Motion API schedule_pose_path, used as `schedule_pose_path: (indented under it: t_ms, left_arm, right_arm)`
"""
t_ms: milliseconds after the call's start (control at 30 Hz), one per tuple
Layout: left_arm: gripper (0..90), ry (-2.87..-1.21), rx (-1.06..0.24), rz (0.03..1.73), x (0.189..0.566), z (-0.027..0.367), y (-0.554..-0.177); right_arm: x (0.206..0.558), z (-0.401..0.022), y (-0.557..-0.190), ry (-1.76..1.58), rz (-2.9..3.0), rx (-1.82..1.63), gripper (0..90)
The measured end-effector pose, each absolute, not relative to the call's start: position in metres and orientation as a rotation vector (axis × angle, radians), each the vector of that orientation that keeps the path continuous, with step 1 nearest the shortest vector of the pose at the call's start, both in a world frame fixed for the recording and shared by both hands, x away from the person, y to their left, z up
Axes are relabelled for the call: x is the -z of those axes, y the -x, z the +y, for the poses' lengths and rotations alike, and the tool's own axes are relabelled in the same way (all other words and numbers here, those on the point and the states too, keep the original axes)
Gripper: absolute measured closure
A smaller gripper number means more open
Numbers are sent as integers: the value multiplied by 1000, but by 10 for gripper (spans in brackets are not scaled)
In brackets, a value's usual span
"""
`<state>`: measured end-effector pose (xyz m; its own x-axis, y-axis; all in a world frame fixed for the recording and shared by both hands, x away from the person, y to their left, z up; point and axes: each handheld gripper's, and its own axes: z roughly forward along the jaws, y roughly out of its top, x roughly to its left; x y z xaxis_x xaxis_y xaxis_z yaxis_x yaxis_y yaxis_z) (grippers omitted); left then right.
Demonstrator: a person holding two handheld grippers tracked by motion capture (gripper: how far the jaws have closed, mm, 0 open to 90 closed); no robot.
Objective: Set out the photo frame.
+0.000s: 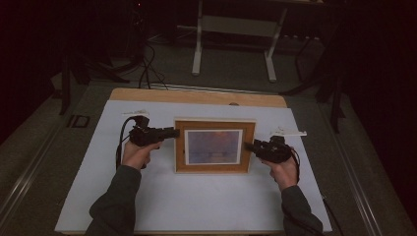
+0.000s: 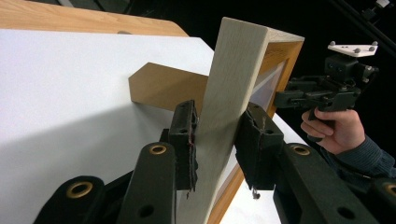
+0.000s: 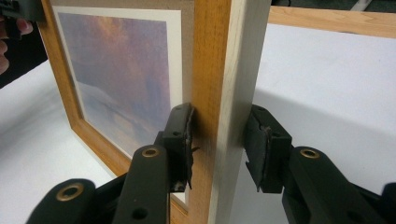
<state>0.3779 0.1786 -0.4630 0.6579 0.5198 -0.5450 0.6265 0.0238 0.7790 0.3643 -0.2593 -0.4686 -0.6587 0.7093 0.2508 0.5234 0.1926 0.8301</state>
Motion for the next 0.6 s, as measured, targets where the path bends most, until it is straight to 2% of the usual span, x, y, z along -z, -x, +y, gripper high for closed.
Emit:
schedule_pose_path:
  t_ms: [600]
  left_arm:
    - [690,-1631,97,964,462,180,-375]
  right_arm:
    - [469,-258,-364,-1192,2279,-1461,631]
